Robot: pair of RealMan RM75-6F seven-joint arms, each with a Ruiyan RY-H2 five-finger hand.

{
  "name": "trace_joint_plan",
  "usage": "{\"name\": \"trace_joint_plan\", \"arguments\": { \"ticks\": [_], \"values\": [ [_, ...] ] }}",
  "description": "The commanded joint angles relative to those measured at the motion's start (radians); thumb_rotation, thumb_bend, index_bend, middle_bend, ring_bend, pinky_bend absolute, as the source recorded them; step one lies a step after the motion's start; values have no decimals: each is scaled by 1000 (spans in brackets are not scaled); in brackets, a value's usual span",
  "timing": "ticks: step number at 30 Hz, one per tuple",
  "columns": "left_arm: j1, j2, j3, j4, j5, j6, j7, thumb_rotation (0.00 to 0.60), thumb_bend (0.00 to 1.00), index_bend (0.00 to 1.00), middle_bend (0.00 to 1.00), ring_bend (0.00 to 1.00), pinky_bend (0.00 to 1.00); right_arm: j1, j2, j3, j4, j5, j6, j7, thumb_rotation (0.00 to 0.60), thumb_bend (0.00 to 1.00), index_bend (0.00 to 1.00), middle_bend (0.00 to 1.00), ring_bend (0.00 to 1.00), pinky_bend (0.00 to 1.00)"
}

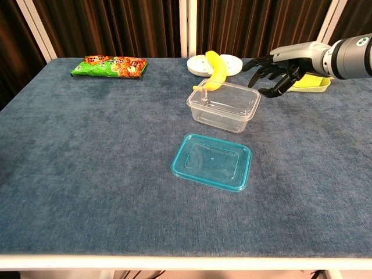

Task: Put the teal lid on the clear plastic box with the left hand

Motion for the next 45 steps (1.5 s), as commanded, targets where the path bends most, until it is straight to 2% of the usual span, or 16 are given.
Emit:
{"name": "trace_joint_plan", "arguments": {
  "ticks": [1,5,8,12,15,18,22,25,28,32,38,45],
  "values": [
    [-34,21,8,-27,68,-17,-15,600,85,182,80,0,16,-35,38,8,-45,-27,60,13,600,441,0,172,0,0],
    [-127,73,19,-94,188,-104,-67,600,73,169,86,0,20,-101,133,20,-174,-92,199,0,600,413,0,171,0,0],
    [-216,101,8,-147,246,-196,-95,600,66,167,86,0,26,-173,217,13,-294,-158,328,-20,600,373,0,169,0,0],
    [-338,92,-32,-198,252,-339,-90,600,62,167,86,0,34,-291,324,-13,-443,-257,504,-30,600,326,0,167,0,0],
    [-432,51,-73,-202,205,-453,-96,600,61,167,86,0,40,-388,392,-44,-522,-344,637,-21,600,307,0,167,0,0],
    [-519,-10,-108,-175,114,-578,-85,600,62,154,86,0,40,-476,430,-88,-558,-420,743,-19,600,292,0,167,0,0],
    [-624,-107,-139,-123,-18,-717,-3,600,63,127,86,0,39,-569,441,-142,-558,-485,840,-20,600,271,0,165,0,0],
    [-689,-173,-147,-79,-117,-793,72,600,53,103,81,0,34,-609,428,-163,-542,-507,881,-28,600,260,0,161,0,0],
    [-767,-242,-151,-25,-263,-859,160,600,40,66,69,0,32,-640,411,-175,-525,-526,909,-23,600,252,0,160,0,0],
    [-846,-299,-127,18,-428,-871,265,600,32,43,61,0,32,-661,402,-181,-507,-547,927,-8,600,250,0,157,0,0],
    [-942,-353,-72,44,-650,-819,378,600,32,39,53,0,8,-677,395,-178,-489,-564,936,9,600,250,0,152,0,0],
    [-1022,-406,-28,49,-830,-749,442,600,31,39,53,0,7,-686,381,-174,-463,-560,921,40,600,249,0,147,0,0]
  ]
}}
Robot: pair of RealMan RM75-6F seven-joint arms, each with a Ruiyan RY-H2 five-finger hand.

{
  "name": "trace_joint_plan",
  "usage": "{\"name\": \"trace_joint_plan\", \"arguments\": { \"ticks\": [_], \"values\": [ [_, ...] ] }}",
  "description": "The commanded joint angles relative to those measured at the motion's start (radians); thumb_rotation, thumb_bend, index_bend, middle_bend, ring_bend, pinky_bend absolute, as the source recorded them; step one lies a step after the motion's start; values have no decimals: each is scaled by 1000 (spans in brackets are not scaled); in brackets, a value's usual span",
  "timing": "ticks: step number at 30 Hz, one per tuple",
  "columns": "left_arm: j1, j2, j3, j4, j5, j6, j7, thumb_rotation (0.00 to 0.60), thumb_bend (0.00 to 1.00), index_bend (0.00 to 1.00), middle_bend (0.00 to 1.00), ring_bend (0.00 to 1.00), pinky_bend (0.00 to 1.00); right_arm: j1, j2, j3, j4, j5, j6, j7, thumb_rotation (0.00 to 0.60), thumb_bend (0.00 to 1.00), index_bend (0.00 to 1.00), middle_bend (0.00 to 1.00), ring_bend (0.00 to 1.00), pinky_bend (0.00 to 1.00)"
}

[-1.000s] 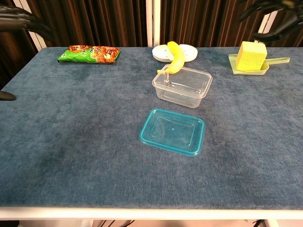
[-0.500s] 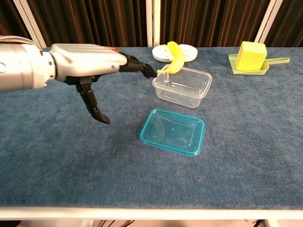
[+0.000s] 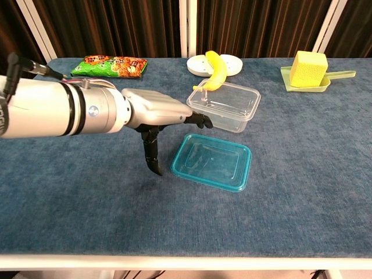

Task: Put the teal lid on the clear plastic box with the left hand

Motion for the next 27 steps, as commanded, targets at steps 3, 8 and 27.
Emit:
{"name": "trace_joint_plan", "arguments": {
  "ticks": [3,8,27],
  "values": [
    [-76,-62,36,23,-107,79,60,600,31,45,53,0,1,-7,-4,1,7,6,-11,5,600,248,0,146,0,0],
    [-109,-97,47,30,-163,138,98,600,31,56,53,0,0,-11,5,1,1,14,-28,5,600,239,0,145,0,0],
    [-296,-196,5,20,-564,312,404,600,32,54,0,0,0,-25,-2,8,16,-3,-38,27,600,233,0,145,0,0]
  ]
}}
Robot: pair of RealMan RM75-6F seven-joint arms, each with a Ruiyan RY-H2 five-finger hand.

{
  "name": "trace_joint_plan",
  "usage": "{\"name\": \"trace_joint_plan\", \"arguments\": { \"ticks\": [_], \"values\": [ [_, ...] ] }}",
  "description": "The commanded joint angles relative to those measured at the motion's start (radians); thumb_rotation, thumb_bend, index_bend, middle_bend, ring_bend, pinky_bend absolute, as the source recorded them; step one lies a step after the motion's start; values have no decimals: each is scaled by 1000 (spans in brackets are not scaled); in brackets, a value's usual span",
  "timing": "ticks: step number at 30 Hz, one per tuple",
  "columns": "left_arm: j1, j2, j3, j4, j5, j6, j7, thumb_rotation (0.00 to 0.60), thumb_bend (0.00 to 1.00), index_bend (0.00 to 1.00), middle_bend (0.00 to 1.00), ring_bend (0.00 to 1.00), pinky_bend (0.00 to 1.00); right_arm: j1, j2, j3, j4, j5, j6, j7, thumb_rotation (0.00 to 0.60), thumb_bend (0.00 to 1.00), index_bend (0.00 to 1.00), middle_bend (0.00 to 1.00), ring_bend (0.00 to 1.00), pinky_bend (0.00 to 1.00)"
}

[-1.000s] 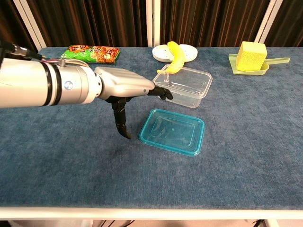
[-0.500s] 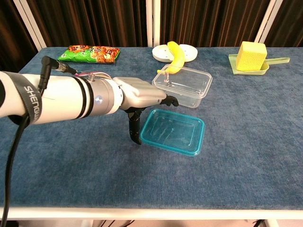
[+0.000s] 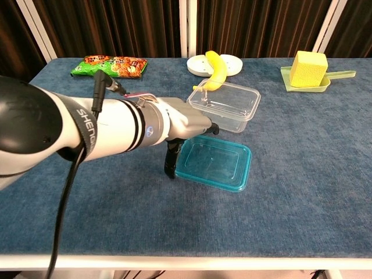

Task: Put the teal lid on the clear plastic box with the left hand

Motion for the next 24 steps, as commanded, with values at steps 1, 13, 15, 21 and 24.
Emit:
{"name": "trace_joint_plan", "arguments": {
  "ticks": [1,13,15,21,24],
  "values": [
    [-29,-9,-28,-1,-57,-2,25,600,32,54,0,0,0,-1,-2,0,2,-2,-2,2,600,232,0,146,0,0],
    [-70,-45,-42,29,-95,0,43,600,31,58,27,0,47,-8,-4,4,13,-4,-7,16,600,228,0,151,0,0],
    [-76,-57,-39,41,-99,10,53,600,31,60,28,0,53,-10,-4,4,14,-5,-5,17,600,227,0,153,0,0],
    [-83,-76,-43,71,-130,12,71,600,46,84,47,0,58,-15,-4,3,17,-6,-6,24,600,226,0,156,0,0],
    [-78,-78,-50,77,-122,5,62,600,88,145,99,11,80,-15,-5,4,19,-8,-7,26,600,226,0,155,0,0]
  ]
}}
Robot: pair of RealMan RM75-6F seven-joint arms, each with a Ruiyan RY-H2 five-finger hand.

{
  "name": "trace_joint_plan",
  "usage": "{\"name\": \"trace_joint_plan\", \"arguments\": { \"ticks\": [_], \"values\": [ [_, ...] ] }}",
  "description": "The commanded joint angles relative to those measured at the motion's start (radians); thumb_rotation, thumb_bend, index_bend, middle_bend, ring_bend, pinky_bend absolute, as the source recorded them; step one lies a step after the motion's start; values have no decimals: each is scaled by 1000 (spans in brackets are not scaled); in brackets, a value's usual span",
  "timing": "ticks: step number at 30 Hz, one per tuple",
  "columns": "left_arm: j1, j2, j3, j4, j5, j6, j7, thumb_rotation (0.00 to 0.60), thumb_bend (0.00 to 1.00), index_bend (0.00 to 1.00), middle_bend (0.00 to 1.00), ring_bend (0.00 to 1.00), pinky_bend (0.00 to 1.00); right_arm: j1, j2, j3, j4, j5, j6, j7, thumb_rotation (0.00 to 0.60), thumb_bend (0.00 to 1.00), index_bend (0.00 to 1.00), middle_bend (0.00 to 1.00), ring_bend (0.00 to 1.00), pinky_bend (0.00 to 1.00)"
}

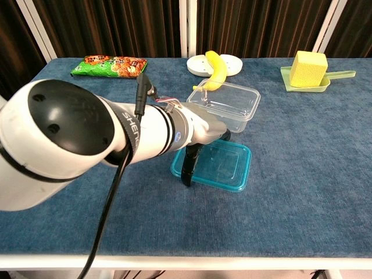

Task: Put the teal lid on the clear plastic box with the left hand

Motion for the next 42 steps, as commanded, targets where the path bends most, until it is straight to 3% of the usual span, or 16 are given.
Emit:
{"name": "trace_joint_plan", "arguments": {
  "ticks": [1,6,13,20,25,31,38,42],
  "values": [
    [7,-1,-4,3,21,-3,-14,600,104,168,120,24,92,-1,0,1,1,-1,1,1,600,226,0,155,0,0],
    [30,11,3,-23,79,11,-44,600,179,292,258,150,169,-3,-1,1,0,0,-1,-1,600,224,0,156,0,0],
    [91,66,40,-103,203,40,-108,600,232,354,345,234,229,-5,0,4,-6,-2,1,-6,600,223,0,156,0,0],
    [200,246,96,-287,357,85,-222,600,231,353,346,234,224,1,2,8,-15,-10,-5,-17,600,223,0,156,0,0],
    [232,362,102,-342,462,72,-273,600,227,353,344,234,217,5,5,11,-26,-10,-9,-33,600,223,0,156,0,0],
    [199,402,36,-196,542,-87,-367,600,218,353,330,234,202,-2,9,7,-35,7,-13,-51,600,224,0,155,0,0],
    [103,320,-7,107,605,-344,-459,600,218,350,307,201,180,-19,20,9,-61,28,5,-84,600,223,0,156,0,0],
    [44,263,-10,259,589,-448,-488,600,218,344,288,173,163,-19,22,12,-77,39,2,-104,600,223,0,156,0,0]
  ]
}}
